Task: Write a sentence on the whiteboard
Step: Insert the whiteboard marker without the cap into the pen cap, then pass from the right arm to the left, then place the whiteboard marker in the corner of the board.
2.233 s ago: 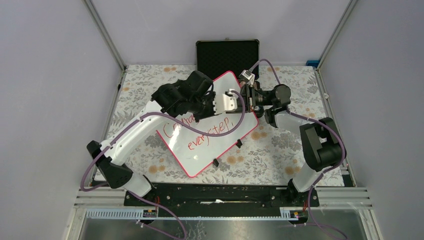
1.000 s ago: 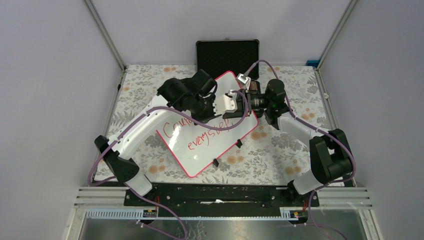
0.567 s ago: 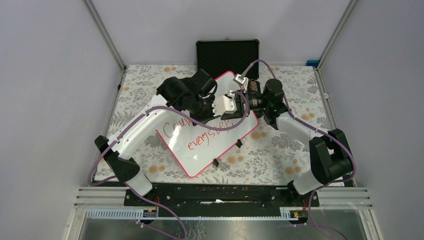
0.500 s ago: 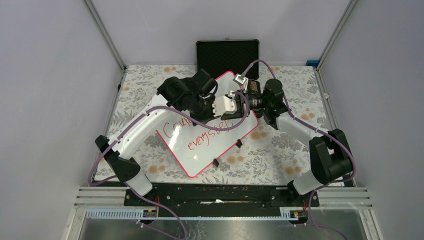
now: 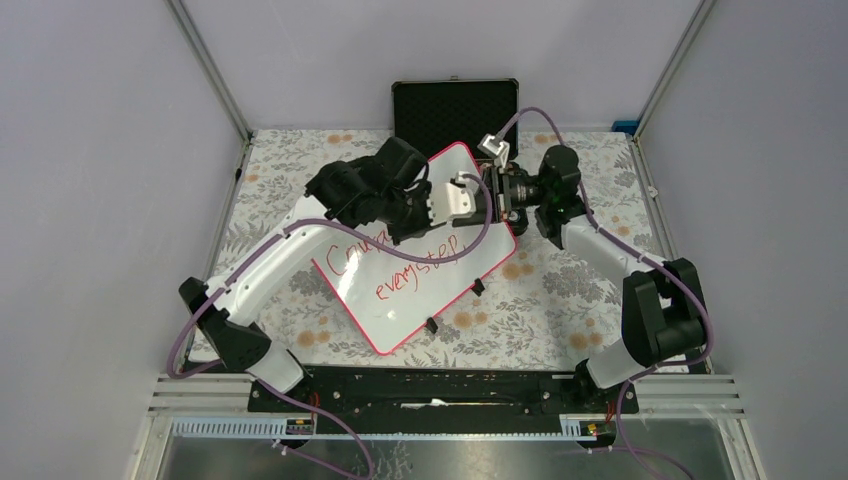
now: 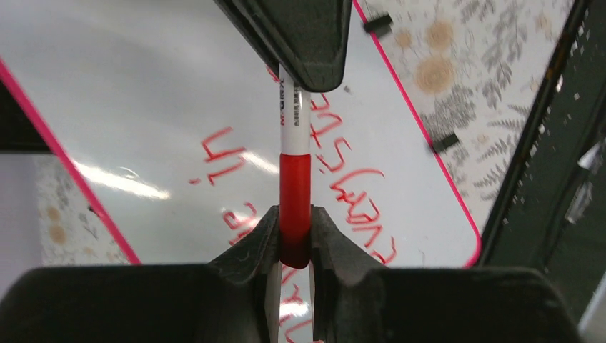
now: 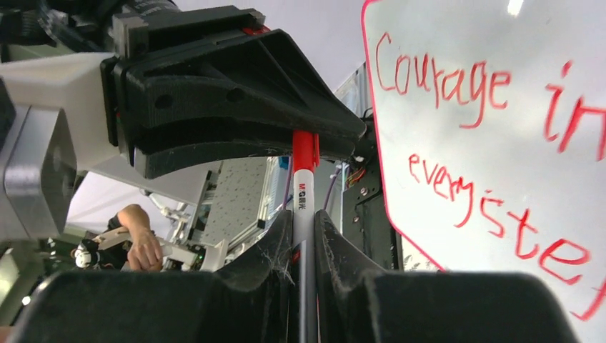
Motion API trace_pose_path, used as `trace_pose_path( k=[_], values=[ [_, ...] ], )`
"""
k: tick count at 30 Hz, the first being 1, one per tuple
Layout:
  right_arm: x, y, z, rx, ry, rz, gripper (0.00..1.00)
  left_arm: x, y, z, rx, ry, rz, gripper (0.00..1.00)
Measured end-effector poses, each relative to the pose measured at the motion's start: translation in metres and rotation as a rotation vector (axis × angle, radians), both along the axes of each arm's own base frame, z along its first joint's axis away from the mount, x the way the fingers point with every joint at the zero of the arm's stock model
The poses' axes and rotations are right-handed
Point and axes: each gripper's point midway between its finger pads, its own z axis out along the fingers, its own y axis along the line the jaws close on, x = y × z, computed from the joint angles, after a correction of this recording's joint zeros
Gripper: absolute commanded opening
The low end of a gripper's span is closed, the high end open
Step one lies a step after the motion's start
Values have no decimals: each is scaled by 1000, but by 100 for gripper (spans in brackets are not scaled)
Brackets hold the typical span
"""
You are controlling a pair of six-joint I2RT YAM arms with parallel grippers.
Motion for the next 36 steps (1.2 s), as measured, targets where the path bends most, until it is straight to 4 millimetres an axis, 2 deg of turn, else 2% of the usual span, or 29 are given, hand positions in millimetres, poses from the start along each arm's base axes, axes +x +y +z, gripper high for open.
trace_pose_path(
  k=[2,3,5,7,11,17,20,22,25,27,30,33,36],
  values=[
    [11,-8,10,8,-23,-29,25,10,-7,8,-66,-35,-1,0],
    [16,-11,15,13,-35,-39,36,15,-11,13,-97,-55,-3,0],
    [24,-16,31,26,-72,-58,43,21,-17,23,-151,-90,-16,0],
    [32,-22,40,32,-92,-80,53,20,-20,26,-170,-98,-32,0],
    [47,-37,59,44,-135,-128,66,14,-19,23,-179,-93,-53,0],
    [66,-60,83,54,-181,-202,99,16,-11,14,-177,-57,-37,0],
    [76,-75,89,52,-196,-246,100,29,2,17,-219,-17,43,0],
    [83,-86,91,48,-194,-281,100,48,20,24,-261,7,148,0],
    [94,-104,88,38,-178,-332,100,88,57,48,-353,-6,351,0],
    [101,-114,84,31,-162,-361,99,117,94,68,-424,-31,503,0],
    [107,-123,72,15,-129,-387,100,145,151,83,-485,-72,698,0],
    [110,-125,54,-20,-91,-403,100,158,212,80,-506,-82,883,0],
    [115,-127,35,-84,-63,-446,100,161,253,55,-492,-50,1012,0]
  ],
)
